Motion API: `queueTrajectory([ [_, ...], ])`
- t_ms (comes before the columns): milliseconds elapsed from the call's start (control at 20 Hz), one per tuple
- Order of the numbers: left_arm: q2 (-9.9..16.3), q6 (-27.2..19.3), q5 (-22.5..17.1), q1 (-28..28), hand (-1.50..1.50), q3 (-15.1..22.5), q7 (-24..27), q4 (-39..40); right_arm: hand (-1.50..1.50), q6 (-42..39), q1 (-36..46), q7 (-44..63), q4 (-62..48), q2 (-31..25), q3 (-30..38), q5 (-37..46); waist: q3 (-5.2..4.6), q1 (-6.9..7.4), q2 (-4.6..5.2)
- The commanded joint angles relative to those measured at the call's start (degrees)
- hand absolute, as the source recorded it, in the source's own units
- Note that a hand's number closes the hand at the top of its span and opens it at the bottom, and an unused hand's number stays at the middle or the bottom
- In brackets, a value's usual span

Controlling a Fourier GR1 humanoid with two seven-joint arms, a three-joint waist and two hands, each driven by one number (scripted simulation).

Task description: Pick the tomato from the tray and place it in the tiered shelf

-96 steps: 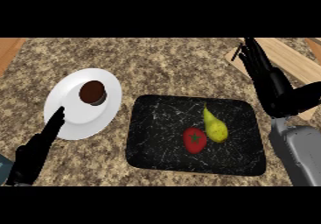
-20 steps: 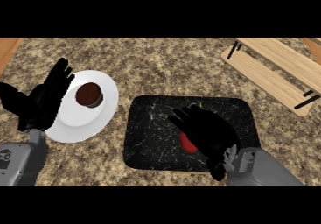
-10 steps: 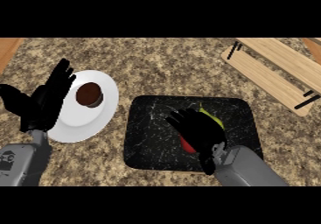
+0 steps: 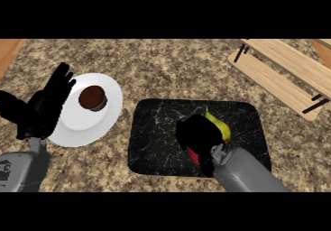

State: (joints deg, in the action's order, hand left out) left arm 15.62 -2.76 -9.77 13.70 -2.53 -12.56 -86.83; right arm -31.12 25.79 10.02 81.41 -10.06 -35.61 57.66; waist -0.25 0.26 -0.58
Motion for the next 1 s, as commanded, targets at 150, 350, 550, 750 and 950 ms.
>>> queueTrajectory([
  [150, -0.2, 0.9, 0.6, 0.6, 0.00, -1.9, -0.1, 0.3, 1.50, 4.5, -2.5, -6.0, 1.4, -0.5, 1.6, 4.1, 0.25, -0.27, 0.53],
  [350, -1.9, -1.1, 1.8, 1.4, 0.00, -0.1, -2.9, -0.9, 1.50, 4.7, -9.0, -2.2, 9.7, 1.3, 3.1, 1.8, 0.27, -0.80, 0.39],
  [550, -1.7, -0.6, 1.3, -2.3, 0.00, -1.0, -0.8, -2.0, 1.50, 8.2, -27.9, 3.9, 24.1, -0.2, -6.6, 4.8, 0.26, -1.96, -0.03],
  [750, -0.1, 1.3, 0.2, 0.3, 0.00, -2.8, -0.6, 0.9, 1.50, 11.2, -34.9, 5.1, 35.3, 0.9, -8.6, 2.6, 0.26, -1.98, 0.22],
  [950, -1.2, -0.3, 1.6, -1.3, 0.00, -2.4, 0.8, 0.8, 1.50, 12.0, -38.1, 5.4, 48.2, 3.7, -3.7, -5.3, 0.27, -2.11, 0.31],
])
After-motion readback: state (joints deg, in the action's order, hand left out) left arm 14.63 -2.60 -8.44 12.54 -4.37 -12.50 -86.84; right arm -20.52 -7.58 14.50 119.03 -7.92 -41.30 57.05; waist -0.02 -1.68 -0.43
